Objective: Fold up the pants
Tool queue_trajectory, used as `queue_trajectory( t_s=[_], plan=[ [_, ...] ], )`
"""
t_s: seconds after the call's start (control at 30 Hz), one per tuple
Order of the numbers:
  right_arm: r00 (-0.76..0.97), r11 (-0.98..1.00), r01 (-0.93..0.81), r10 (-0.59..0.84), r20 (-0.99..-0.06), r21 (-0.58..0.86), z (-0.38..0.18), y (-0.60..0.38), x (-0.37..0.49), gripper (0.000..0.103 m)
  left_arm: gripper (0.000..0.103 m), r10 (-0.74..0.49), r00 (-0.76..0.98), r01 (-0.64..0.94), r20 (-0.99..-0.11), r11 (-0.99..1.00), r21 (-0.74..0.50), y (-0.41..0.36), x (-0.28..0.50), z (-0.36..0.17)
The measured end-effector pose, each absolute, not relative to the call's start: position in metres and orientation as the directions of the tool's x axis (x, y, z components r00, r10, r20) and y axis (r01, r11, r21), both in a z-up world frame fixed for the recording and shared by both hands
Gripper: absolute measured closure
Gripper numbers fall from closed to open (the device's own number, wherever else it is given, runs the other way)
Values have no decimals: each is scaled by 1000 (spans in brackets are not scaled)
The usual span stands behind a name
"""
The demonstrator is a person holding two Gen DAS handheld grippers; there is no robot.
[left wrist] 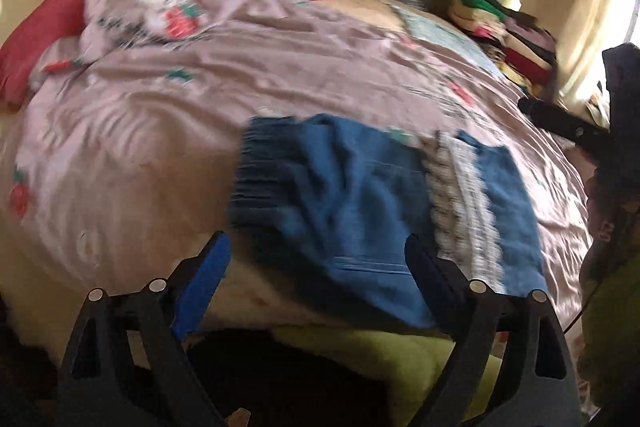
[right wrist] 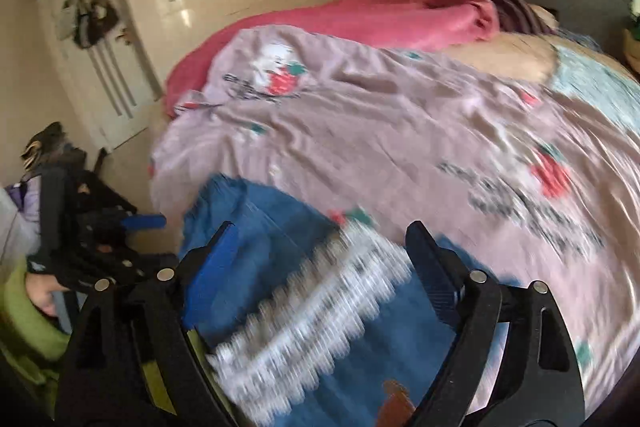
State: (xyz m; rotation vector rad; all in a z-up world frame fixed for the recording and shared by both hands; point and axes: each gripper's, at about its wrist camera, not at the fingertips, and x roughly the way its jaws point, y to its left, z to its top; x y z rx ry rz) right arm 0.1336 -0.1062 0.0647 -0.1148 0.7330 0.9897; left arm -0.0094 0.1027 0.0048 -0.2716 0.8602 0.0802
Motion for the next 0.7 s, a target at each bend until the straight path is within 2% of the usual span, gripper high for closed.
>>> queue_trajectory(
  t_s=[0.27, 0.47, 0.57, 0.6, 0.63, 0.7],
  plan=[
    [200, 460, -854, 721, -664, 243, 58, -22, 142, 22, 15, -24, 631, -275, -775, 928, -252, 140, -20, -13],
    [112, 404, -885, 668, -736, 233, 42, 19, 141, 21, 15, -133, 638, -253, -758, 894, -369, 148, -21, -30],
    [70, 373, -898, 643, -762, 233, 34, 35, 138, 21, 24, -174, 643, -229, -746, 886, -404, 145, -17, -39],
    [55, 361, -903, 635, -770, 233, 32, 40, 137, 21, 37, -190, 642, -223, -743, 880, -418, 144, -16, -42],
    [48, 353, -907, 630, -775, 230, 30, 44, 136, 21, 44, -209, 641, -220, -739, 872, -437, 143, -14, -46],
    [33, 334, -916, 611, -791, 220, 25, 55, 132, 21, 49, -243, 640, -212, -729, 856, -471, 142, -12, -53]
  ],
)
